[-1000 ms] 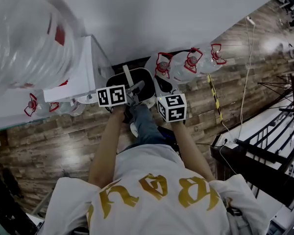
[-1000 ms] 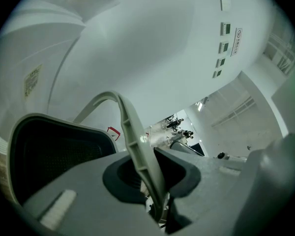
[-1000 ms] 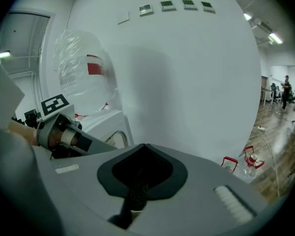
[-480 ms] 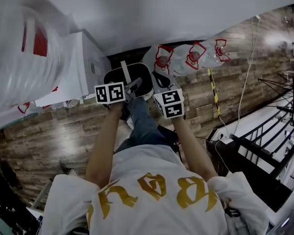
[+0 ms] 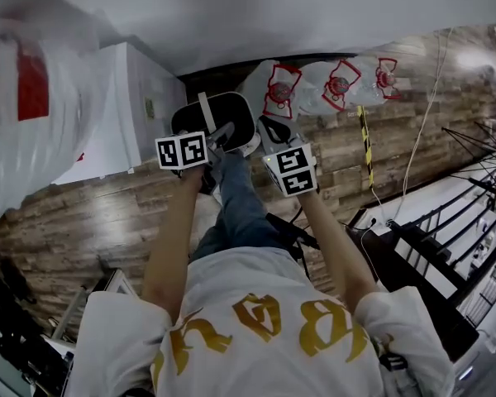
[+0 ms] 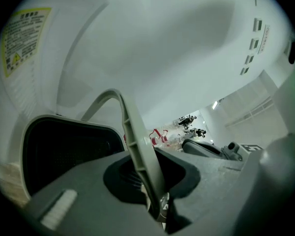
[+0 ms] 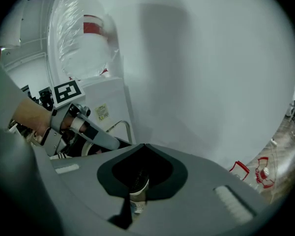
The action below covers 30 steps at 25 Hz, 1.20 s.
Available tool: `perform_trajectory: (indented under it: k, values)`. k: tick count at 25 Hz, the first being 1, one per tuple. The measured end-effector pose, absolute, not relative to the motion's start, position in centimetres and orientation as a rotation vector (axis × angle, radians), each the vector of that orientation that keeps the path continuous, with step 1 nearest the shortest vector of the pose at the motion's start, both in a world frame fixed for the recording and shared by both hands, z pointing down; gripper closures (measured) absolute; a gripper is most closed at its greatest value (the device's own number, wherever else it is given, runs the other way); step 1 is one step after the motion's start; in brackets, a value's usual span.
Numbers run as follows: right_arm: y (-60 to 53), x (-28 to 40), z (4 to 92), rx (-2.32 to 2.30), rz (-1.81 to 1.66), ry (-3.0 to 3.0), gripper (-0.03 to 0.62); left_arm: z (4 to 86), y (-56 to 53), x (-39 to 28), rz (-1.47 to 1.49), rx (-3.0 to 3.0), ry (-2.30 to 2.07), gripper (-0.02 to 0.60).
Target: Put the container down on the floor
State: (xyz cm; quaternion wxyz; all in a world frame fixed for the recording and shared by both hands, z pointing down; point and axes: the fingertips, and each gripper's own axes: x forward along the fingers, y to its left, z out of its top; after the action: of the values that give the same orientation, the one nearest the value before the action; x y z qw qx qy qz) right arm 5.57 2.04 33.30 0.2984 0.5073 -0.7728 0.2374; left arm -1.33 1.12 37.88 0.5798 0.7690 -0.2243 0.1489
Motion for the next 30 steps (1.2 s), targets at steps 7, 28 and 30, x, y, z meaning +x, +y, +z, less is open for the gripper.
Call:
perform_trajectory:
  k: [7,28,30]
  values:
    - [1.3,5.1,37.0,1.265,0.648,-2.060,0.566,42.4,0.4,-1.9,0.419,1.768,-0.566,0.541]
    - [1.0,2.5,50.5,1.123,0.812,-2.064,0.566,57.8,-0.4,-3.8,0.524,1.630,-0.696,0.560]
    - [1.0,2.4,51.8,1.119,0.825,-2.059,0.566,59.4,-0.4,-4.0,0.525,1.609,-0.712,0.561]
